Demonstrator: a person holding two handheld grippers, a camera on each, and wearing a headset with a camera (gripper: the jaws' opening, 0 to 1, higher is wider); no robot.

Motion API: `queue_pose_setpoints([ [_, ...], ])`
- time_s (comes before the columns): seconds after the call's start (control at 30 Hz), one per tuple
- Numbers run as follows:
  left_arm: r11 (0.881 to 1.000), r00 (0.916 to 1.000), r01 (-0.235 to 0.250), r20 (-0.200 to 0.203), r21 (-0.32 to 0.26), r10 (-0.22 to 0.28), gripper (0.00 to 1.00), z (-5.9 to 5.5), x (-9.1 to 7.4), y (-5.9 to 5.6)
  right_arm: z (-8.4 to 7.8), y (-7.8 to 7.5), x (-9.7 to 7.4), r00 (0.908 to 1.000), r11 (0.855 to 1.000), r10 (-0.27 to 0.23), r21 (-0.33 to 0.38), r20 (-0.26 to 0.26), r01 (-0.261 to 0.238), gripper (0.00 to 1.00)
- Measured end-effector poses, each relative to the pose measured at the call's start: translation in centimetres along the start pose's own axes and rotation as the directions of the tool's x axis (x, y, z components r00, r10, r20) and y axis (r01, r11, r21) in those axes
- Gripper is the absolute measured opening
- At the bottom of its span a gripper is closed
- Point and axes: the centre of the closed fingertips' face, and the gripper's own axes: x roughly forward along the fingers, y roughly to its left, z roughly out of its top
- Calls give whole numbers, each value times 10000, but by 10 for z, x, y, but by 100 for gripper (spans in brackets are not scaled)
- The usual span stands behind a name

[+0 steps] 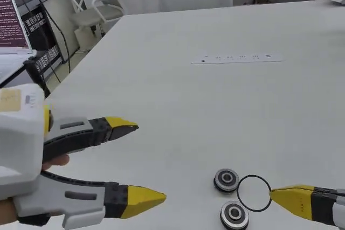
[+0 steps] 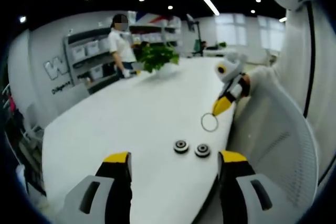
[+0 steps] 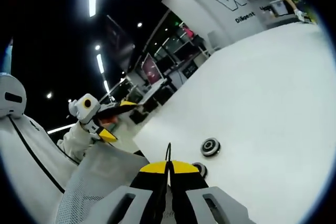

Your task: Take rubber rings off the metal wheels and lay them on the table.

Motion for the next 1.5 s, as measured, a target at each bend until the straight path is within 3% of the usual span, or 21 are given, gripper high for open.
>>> queue_pose_setpoints([
  [0.3,9976,9997,-247,-65,-641,244,69,-27,-22,7,17,12,-12,9977,9974,-573,-412,356,588,0],
  [0.53,9939,9997,-117,185,-1094,139,70,-38,-21,4,26,26,-15,9967,9956,-658,-632,474,687,0],
  [0.63,9896,10000,3,86,-1440,10,70,-48,-15,1,28,29,-14,9965,9950,-679,-699,484,712,0],
  [0.97,9891,9990,451,109,-1399,-440,70,-55,-9,-9,37,44,-6,9963,9936,-634,-901,573,685,0],
  [1.5,9936,9993,369,-4,-1063,-372,72,-58,-6,-13,25,56,22,9973,9889,-507,-1420,-531,428,0],
])
